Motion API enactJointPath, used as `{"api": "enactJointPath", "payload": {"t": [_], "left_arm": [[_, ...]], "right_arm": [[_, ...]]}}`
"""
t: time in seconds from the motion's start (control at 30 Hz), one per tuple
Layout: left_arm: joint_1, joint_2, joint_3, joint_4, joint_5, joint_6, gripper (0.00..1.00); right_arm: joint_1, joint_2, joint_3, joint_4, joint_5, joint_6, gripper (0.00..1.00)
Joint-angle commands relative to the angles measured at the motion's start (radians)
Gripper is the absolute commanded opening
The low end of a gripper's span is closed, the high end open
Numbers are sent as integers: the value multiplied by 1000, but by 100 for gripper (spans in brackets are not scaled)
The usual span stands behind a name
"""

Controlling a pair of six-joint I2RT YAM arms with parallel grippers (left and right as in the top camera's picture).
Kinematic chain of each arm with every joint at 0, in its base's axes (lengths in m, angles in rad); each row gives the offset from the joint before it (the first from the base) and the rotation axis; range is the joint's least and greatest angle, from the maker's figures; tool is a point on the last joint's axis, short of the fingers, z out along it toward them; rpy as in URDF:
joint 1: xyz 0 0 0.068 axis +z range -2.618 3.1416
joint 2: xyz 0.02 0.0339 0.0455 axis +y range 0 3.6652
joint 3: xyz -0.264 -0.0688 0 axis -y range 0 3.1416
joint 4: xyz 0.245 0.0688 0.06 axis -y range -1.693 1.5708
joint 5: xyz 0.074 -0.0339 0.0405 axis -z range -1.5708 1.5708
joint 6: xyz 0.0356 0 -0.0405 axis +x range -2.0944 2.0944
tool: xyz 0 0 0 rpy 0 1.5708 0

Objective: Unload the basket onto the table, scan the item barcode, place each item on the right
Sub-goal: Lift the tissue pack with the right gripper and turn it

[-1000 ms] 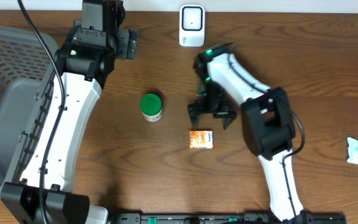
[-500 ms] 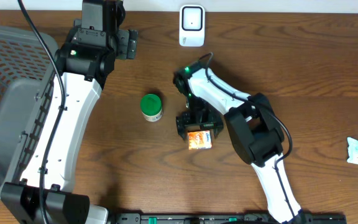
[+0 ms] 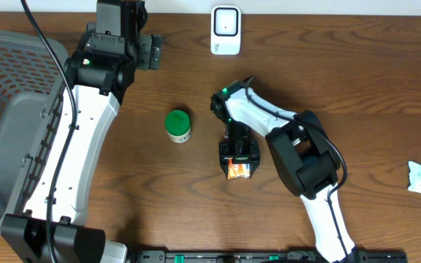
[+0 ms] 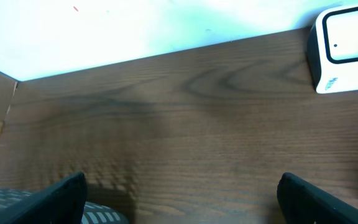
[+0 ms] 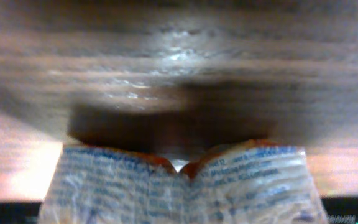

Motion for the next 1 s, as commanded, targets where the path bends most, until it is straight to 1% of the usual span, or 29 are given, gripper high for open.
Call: {"api": "enactJointPath", "payload": {"t": [0.0, 0.43, 0.57, 0.73, 0.97], "left_arm": [[2, -13, 0, -2, -5, 6, 98], [2, -13, 0, -2, -5, 6, 98], [2, -13, 0, -2, -5, 6, 98], [2, -13, 0, -2, -5, 6, 98], [2, -13, 0, -2, -5, 6, 98]], "right_arm": [[-44, 72, -29, 5, -16, -78, 58], [-236, 72, -27, -269, -258, -371, 59], [-256, 72, -27, -268, -326, -377, 60], [-260, 72, -27, -268, -478, -385, 57], [-259, 72, -27, -268, -527, -384, 58]]}}
